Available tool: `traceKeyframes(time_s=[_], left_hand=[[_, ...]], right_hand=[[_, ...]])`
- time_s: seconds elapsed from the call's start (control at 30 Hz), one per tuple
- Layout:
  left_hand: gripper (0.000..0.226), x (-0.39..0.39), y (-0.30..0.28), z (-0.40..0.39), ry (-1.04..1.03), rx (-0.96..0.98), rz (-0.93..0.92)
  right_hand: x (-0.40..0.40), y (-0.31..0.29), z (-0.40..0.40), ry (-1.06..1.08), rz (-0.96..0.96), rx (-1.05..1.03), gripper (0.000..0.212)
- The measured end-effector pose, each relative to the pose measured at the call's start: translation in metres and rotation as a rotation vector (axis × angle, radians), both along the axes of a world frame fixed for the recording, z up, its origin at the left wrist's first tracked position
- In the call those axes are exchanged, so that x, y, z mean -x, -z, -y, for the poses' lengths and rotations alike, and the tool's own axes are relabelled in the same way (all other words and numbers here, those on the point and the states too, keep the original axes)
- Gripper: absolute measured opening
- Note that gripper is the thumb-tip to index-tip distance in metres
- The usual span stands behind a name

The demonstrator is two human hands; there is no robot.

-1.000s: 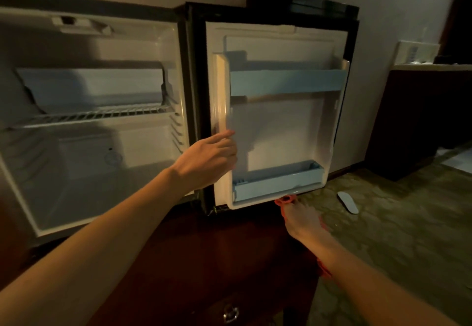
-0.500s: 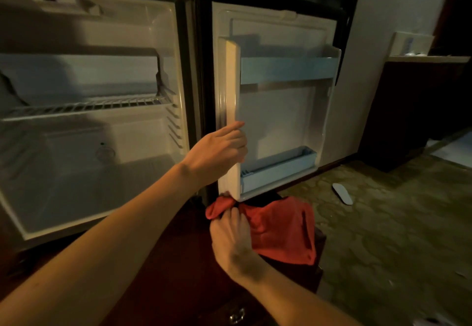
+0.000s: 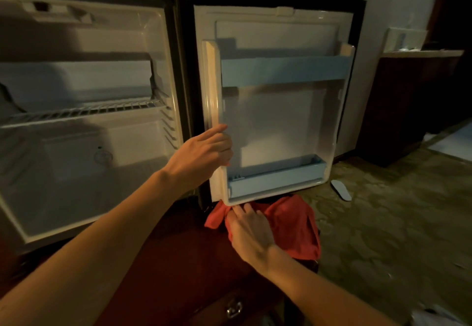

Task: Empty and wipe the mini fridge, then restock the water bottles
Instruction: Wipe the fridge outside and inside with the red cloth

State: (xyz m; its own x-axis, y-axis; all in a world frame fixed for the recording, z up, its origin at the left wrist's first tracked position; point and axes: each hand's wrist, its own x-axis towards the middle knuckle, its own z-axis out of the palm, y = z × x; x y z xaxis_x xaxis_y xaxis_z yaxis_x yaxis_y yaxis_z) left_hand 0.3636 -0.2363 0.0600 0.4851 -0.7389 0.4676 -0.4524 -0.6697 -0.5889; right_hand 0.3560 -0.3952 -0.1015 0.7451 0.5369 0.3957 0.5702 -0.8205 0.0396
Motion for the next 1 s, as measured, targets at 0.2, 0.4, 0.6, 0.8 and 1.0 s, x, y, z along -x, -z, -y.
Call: traceKeyframes(time_s=[0.2,0.4,0.6,0.8,1.0], left_hand=[[0.017,0.009,0.001,-0.006,-0.046,-0.013,-0.007],[0.022,0.014,0.0,-0.008,-0.054,-0.017,-0.02],[0.023,0.019,-0.003,-0.009,-0.067,-0.035,-0.038],[0.022,0.018,-0.002,-0.005,-0.092,-0.038,-0.042],[0.026,0.018,-0.003,0.001,-0.131,-0.054,-0.027]], right_hand=[[-0.013,0.013,0.038,0.172,0.039,-0.101,0.014],[-0.021,0.016,0.072,0.27,0.073,-0.14,0.026],[-0.03,0.016,0.106,0.295,0.036,-0.15,0.039],[-0.053,0.009,0.152,0.348,-0.096,-0.255,0.028],[-0.07,0.007,0.173,0.348,-0.147,-0.358,0.03]])
